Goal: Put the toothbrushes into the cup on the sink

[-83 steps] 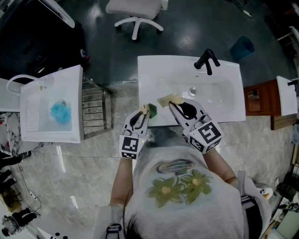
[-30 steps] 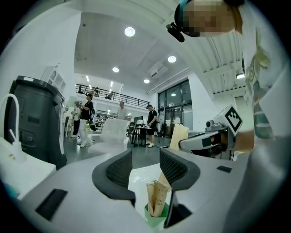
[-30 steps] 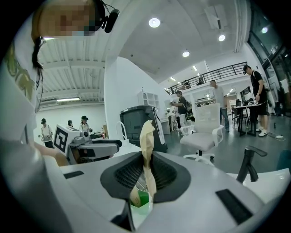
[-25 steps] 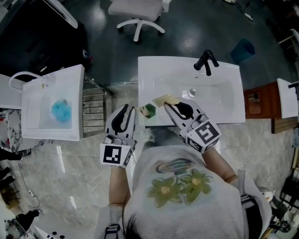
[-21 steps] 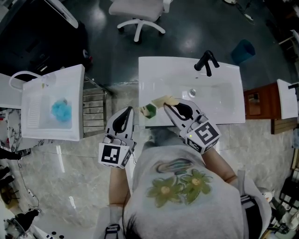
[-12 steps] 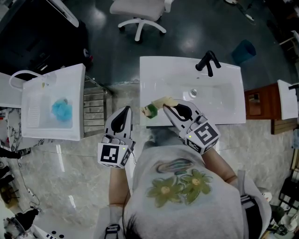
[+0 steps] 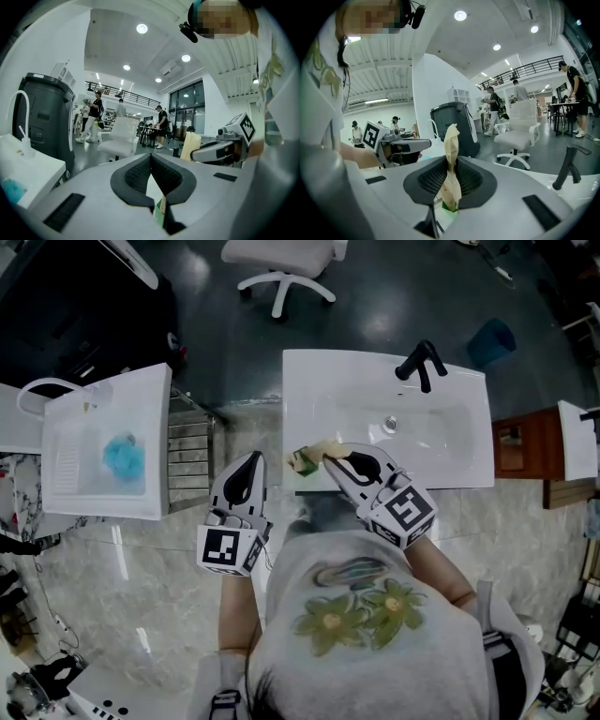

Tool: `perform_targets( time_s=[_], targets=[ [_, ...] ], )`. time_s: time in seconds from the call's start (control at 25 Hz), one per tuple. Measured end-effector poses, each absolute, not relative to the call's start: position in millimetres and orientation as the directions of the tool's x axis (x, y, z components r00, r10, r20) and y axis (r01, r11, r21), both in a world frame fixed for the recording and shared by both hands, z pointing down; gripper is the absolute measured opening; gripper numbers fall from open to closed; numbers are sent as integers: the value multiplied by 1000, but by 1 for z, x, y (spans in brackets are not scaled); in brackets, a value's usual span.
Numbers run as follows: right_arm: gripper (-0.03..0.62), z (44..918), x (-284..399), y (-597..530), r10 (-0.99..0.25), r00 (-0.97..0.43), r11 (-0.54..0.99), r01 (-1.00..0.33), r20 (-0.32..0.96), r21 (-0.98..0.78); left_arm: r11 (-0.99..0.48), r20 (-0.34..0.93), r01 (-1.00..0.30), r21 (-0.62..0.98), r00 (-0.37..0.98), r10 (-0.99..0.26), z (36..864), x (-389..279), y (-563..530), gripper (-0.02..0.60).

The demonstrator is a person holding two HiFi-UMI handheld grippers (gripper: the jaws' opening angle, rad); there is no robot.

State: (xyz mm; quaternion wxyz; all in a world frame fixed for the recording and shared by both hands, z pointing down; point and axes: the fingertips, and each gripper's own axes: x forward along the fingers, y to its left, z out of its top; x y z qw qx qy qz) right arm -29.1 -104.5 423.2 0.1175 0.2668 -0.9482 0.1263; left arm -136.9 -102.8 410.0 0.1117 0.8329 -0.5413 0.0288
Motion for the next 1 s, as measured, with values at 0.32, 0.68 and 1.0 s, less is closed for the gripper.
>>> perform_targets(
  time_s=[0.32,0.68,1.0],
  targets=[
    [75,431,-39,-105,-443,-845,849,-503,299,-164,-397,164,-906,143,418,-894,410,-136,-109,18],
    [75,453,-41,-108,-422,-836,852,-498,350,-162,-399,187,-906,140,420,-888,420,-134,-113,18],
    [75,469,-44,-111,-393,-834,857,-485,386,-175,-376,214,-915,145,400,-891,421,-135,-121,18]
  ],
)
